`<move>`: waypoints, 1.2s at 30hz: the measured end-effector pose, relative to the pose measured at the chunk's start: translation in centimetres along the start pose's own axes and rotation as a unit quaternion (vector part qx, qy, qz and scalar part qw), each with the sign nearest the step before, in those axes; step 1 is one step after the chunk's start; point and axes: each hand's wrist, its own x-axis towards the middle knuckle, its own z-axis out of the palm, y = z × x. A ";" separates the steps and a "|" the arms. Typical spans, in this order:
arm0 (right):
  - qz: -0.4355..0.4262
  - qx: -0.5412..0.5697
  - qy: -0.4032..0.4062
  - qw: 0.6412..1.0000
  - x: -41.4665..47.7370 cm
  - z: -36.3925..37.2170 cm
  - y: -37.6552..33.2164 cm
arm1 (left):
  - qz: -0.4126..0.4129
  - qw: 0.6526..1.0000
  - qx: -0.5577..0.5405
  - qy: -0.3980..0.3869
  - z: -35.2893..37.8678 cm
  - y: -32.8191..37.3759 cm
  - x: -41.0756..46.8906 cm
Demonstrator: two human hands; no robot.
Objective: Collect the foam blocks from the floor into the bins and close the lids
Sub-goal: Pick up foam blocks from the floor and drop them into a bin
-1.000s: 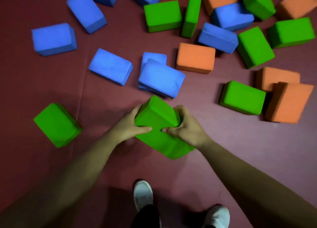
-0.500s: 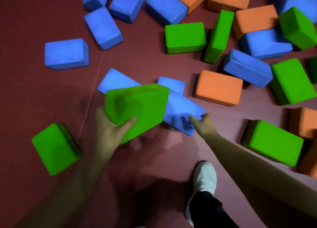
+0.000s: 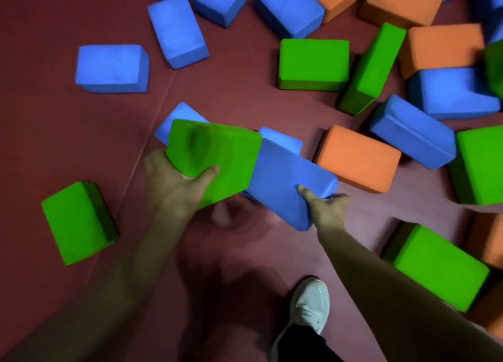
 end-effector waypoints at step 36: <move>-0.490 -0.119 0.070 0.861 -51.5 0.8 -68.4 | 0.023 0.985 -0.011 0.172 -62.2 39.2 21.7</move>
